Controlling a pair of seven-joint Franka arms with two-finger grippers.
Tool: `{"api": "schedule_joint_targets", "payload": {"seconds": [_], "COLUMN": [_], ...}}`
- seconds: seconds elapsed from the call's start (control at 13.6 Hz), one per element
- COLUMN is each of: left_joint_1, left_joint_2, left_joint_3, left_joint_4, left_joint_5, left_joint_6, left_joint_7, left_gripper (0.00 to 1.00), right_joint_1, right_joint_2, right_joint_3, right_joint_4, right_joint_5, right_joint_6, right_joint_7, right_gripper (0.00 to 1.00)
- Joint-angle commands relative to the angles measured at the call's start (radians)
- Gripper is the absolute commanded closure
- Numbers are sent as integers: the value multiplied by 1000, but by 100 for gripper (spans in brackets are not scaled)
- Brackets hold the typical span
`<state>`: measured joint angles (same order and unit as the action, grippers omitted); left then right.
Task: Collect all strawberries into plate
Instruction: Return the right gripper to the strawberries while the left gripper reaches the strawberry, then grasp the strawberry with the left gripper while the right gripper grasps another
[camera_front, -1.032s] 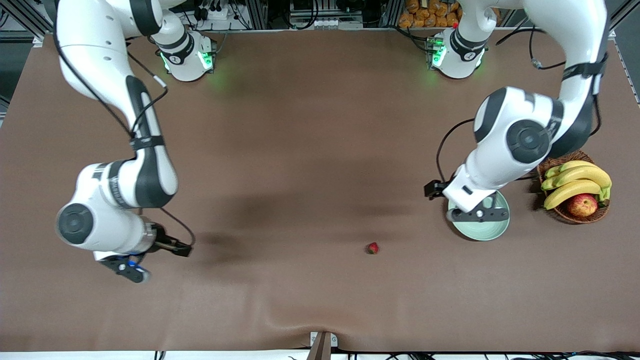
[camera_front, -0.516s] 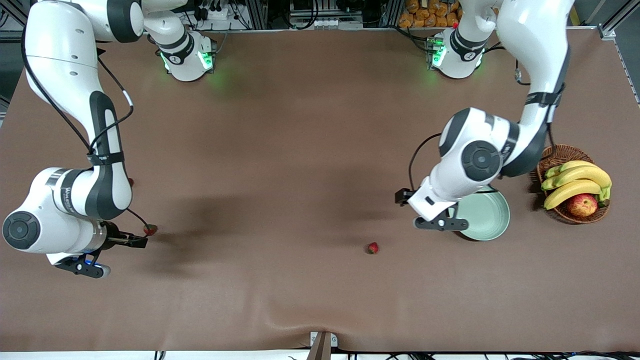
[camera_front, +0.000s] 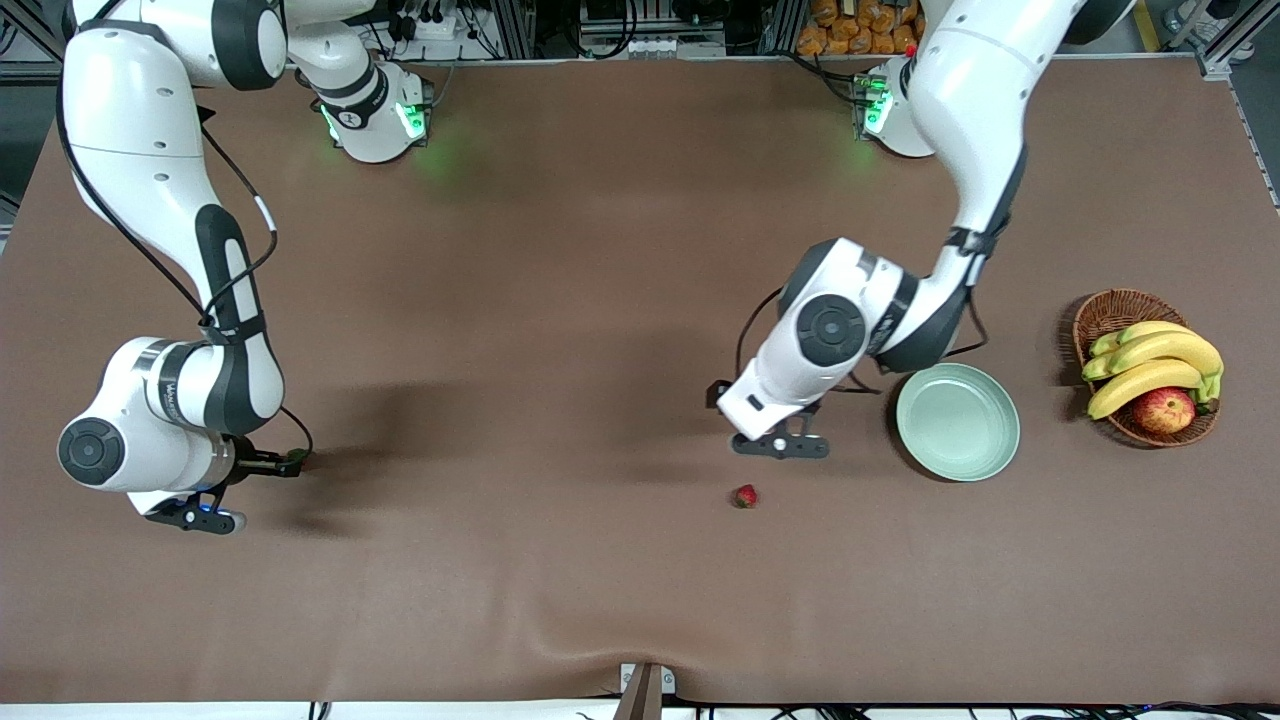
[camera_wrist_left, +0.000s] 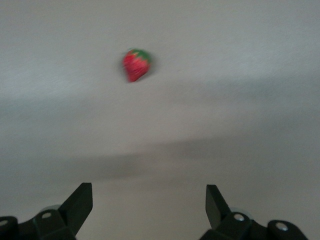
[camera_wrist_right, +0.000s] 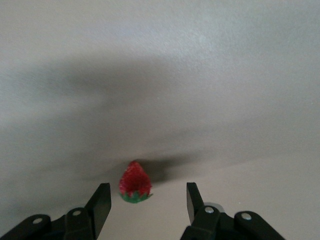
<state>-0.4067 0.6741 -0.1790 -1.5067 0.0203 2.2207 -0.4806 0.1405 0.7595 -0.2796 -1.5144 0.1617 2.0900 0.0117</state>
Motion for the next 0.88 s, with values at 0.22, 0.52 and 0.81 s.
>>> {"api": "schedule_joint_targets", "payload": {"seconds": [0.22,0.52,0.81], "left_joint_1": [9,20,17], "left_joint_2": [174,223,260], "left_joint_3": [36,78,78], "left_joint_4": [69,75,112], "left_joint_5": [63,61,61], "left_joint_6": [411,444,467], "left_joint_7": [144,385,396], "left_gripper": [0,0,3], "right_joint_1": [-13,-9,-2], "right_joint_2": [4,21,18], "right_joint_3": [19,20,37], "right_joint_4": [-17,-65,-93], "right_joint_5": [62,62,62], "right_joint_6": [28,112,145], "right_joint_7": [-21,-19,-12], "right_gripper": [35,36,88]}}
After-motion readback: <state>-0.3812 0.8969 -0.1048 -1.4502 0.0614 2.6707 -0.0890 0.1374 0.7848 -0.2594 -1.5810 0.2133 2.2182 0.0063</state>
